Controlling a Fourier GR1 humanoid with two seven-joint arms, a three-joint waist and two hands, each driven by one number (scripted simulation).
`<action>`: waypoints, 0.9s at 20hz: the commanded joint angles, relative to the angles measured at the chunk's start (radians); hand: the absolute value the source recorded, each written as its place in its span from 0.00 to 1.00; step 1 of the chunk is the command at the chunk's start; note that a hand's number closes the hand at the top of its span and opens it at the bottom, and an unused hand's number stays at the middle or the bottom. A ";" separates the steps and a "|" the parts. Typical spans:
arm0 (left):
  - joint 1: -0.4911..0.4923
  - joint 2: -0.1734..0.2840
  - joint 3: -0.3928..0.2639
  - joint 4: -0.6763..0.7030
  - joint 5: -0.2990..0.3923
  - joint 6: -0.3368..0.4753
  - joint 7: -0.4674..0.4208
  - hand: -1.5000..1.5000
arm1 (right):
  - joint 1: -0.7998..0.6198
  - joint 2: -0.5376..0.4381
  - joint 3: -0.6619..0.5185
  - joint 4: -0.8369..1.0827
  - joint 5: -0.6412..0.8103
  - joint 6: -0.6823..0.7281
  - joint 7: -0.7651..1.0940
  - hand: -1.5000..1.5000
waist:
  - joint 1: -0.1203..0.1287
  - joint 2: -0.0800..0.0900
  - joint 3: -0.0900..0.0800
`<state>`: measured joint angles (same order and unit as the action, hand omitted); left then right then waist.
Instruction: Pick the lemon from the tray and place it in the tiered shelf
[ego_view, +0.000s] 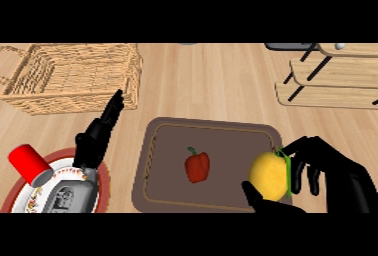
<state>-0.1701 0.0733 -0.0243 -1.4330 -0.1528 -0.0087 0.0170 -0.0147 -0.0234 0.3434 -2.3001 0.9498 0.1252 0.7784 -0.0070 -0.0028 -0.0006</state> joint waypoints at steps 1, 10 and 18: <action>-0.044 0.006 0.017 0.006 0.002 0.005 0.037 0.50 | -0.090 -0.014 -0.046 -0.129 0.073 0.090 0.130 1.00 | 0.002 0.001 0.000; 0.017 -0.017 -0.012 -0.047 -0.001 0.003 0.023 0.50 | -0.396 -0.143 -0.351 -0.060 0.020 0.153 0.179 1.00 | 0.008 0.001 0.000; 0.021 -0.005 0.002 -0.057 0.010 -0.016 0.018 0.50 | -0.612 -0.240 -0.524 0.089 -0.061 0.211 0.187 1.00 | 0.009 0.001 0.000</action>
<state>-0.1714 0.0724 -0.0198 -1.4723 -0.1487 -0.0183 0.0430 -0.5464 -0.2219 -0.0954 -2.2510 0.9286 0.3075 0.9361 0.0009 -0.0015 -0.0006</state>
